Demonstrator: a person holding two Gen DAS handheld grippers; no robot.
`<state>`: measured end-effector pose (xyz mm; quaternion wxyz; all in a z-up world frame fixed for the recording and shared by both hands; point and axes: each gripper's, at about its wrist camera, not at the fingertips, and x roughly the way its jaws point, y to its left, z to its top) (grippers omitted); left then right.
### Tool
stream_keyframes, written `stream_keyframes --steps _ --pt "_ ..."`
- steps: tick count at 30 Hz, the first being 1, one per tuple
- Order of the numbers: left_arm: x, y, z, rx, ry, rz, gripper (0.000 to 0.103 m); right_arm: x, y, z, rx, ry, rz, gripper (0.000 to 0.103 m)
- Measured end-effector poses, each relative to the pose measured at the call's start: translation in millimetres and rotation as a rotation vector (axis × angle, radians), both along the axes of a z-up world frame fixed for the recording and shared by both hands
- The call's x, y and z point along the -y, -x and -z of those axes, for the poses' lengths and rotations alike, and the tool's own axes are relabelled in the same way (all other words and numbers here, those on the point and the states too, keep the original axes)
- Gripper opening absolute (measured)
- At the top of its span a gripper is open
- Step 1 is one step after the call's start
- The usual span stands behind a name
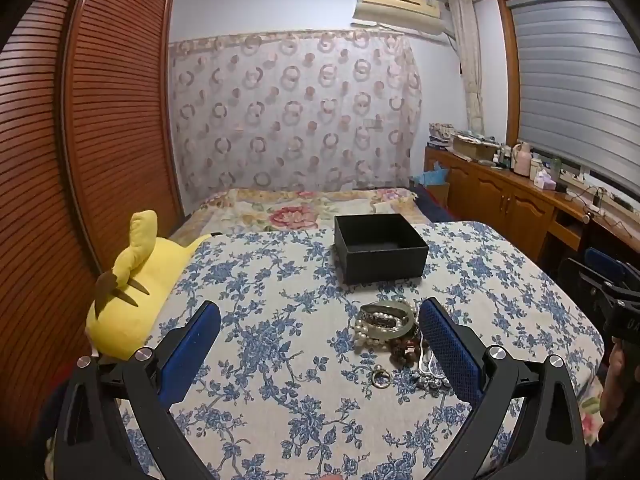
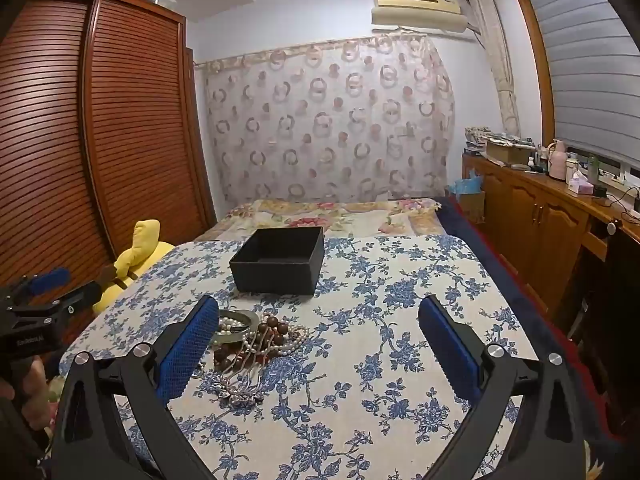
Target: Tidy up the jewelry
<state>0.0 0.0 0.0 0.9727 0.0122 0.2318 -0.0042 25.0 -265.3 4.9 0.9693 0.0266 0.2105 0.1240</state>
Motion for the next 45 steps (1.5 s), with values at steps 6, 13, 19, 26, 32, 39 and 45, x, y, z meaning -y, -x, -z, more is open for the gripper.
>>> stream_keyframes --steps 6,13,19,26,32,39,45 --pt "0 0 0 0.007 0.003 -0.002 0.097 0 0 0 0.001 -0.001 0.000 0.101" --pt "0 -2 0 0.010 0.003 0.003 0.097 -7 3 -1 0.000 0.001 -0.002 0.101" --pt "0 3 -2 0.013 0.002 0.002 0.097 -7 4 1 -0.002 0.000 -0.004 0.101" --pt "0 4 -2 0.014 0.002 0.002 0.097 -6 2 1 -0.003 -0.002 -0.004 0.101" --pt "0 4 -2 0.016 0.004 0.001 0.097 -6 3 6 -0.005 0.000 -0.008 0.101" --pt "0 4 -2 0.015 0.004 0.002 0.097 -6 2 5 -0.007 0.000 -0.008 0.101" --pt "-2 6 -4 0.014 0.004 0.002 0.097 -7 2 7 -0.008 -0.002 -0.009 0.101"
